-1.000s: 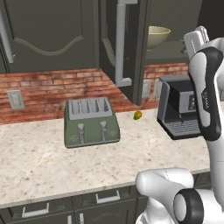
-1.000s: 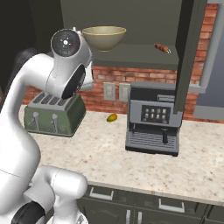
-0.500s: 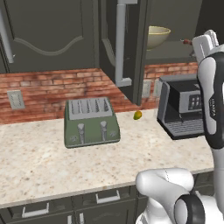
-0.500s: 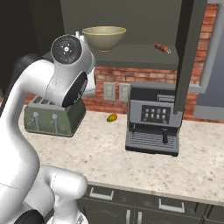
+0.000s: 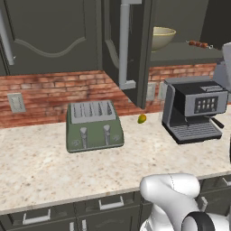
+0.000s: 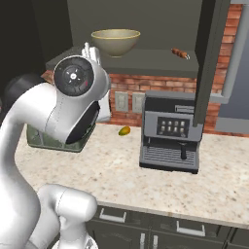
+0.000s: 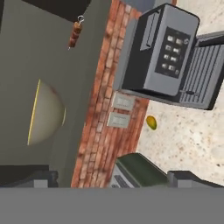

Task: Pick the mug and place it in the sink. Pick the bowl and place it in the open cabinet and then close the cabinet.

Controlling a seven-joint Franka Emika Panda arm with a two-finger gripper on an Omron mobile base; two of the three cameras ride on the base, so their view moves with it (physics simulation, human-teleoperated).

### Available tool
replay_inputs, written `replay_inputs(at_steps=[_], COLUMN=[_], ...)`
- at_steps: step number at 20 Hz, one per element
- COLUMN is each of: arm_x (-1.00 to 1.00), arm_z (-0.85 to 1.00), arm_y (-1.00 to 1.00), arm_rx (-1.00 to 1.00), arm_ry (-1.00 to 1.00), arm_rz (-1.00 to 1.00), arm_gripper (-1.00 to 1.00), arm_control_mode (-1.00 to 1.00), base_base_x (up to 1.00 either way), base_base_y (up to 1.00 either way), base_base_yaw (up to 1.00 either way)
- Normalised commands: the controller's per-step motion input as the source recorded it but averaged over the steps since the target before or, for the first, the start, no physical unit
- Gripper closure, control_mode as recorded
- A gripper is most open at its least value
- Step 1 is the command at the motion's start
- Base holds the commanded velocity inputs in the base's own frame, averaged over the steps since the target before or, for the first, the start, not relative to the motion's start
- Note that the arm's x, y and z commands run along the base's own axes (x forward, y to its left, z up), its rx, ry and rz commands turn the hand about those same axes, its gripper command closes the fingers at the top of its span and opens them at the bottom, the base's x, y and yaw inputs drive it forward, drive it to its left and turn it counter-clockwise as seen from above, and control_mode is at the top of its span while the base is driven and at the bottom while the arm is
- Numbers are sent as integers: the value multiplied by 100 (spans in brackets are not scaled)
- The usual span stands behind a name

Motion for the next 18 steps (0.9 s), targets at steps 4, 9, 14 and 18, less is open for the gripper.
replay_inputs(at_steps=[4, 9, 14, 18], arm_x=[-86, -80, -46, -27], arm_z=[7, 3, 0, 0], arm_y=[-35, -33, -49, -39], arm_rx=[15, 10, 4, 1], arm_ry=[-5, 0, 0, 0], arm_rz=[-5, -3, 0, 2], arm_gripper=[-100, -100, -100, -100], arm_control_mode=[-100, -100, -100, -100], base_base_x=[0, 0, 0, 0], base_base_y=[0, 0, 0, 0], base_base_yaw=[0, 0, 0, 0])
